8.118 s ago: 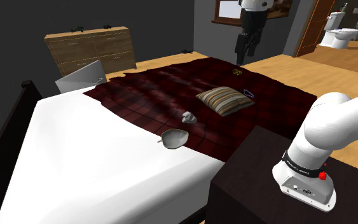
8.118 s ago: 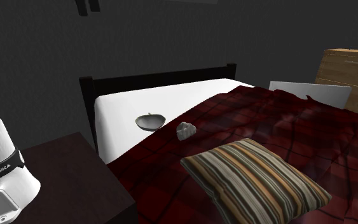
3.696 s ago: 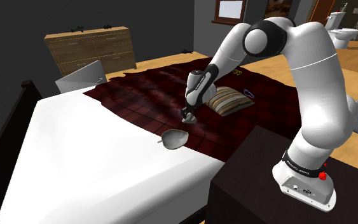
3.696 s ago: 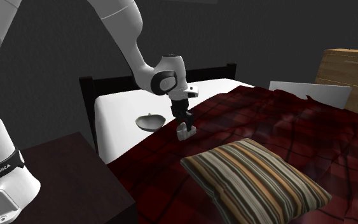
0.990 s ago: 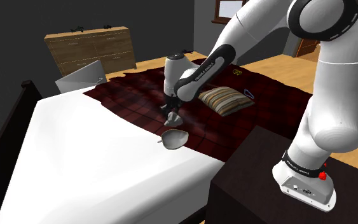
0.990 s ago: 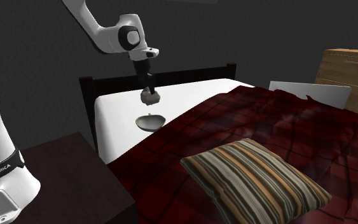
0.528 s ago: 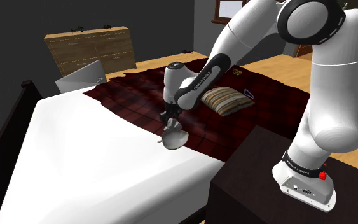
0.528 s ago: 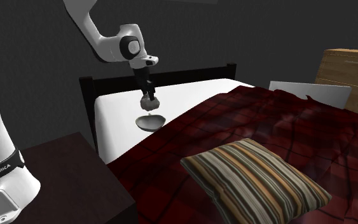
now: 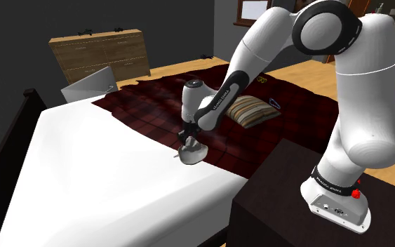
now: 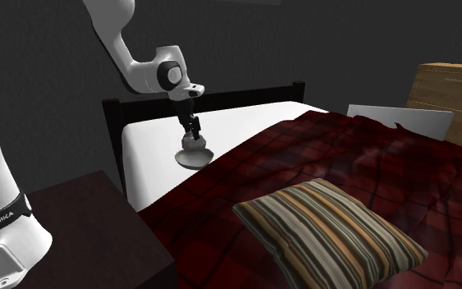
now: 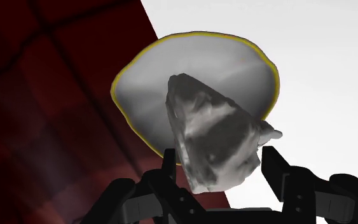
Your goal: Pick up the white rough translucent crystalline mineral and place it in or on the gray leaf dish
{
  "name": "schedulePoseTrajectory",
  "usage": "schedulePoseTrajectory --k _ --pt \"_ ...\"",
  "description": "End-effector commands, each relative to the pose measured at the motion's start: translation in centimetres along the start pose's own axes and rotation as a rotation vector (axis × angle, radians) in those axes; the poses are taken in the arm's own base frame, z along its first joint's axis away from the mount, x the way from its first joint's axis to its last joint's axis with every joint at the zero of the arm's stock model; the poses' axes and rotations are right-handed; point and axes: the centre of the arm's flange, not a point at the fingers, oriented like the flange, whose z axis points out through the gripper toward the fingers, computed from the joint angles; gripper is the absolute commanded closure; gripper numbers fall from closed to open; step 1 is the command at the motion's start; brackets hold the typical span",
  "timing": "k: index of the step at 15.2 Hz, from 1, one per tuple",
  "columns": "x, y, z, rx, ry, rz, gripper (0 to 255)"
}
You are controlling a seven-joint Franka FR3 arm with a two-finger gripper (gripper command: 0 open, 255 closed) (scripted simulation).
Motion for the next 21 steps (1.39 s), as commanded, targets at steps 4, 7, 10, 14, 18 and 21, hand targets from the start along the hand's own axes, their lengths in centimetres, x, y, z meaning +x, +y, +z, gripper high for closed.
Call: schedulePoseTrajectory --k 4,7,10,14,18,21 --pt "-0.2 0.1 1.6 0.001 0.001 0.0 255" --pt "-0.2 0.1 1.6 0.001 0.001 0.0 255" --pt "-0.2 0.1 1.6 0.001 0.001 0.0 255" --pt "-0.2 0.1 1.6 0.001 0.001 0.0 0" --pt "-0.2 0.1 -1.0 0.001 0.001 0.0 0" --pt "-0.2 0.1 -3.4 0.001 0.001 0.0 0"
